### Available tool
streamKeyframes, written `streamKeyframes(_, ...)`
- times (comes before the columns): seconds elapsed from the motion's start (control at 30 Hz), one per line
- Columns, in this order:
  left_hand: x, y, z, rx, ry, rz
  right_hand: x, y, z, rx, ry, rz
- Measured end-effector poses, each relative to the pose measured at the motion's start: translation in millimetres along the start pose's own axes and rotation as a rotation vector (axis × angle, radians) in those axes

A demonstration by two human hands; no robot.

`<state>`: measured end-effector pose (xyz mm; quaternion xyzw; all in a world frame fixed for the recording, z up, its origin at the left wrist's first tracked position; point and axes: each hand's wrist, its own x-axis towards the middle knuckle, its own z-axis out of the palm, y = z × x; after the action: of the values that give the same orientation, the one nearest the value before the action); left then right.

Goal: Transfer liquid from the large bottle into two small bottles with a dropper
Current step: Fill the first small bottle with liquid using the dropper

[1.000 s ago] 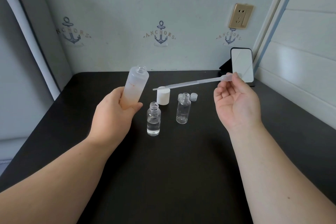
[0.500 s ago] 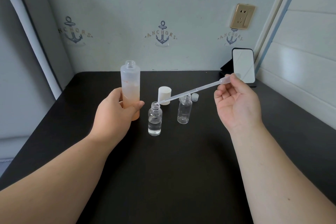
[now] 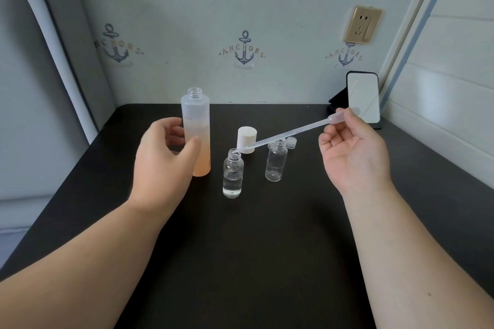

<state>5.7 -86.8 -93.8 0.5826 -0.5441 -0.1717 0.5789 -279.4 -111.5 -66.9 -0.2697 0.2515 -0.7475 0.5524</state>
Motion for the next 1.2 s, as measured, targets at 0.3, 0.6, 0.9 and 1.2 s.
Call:
streamKeyframes(0.3,-19,12,1,0.100,-0.171,0.259,-1,-1,1,-0.003,0.009,0.005)
streamKeyframes(0.6,-14,2,12,0.275,-0.496,0.259,1,-1,-1,-0.036,-0.017,-0.007)
streamKeyframes(0.9,-13,0,10,0.275,-0.494,0.334,1,-1,-1,-0.057,-0.024,-0.029)
streamKeyframes(1.2,-12,-6,11,0.266,-0.485,0.339,0,-2,2,-0.045,-0.027,-0.033)
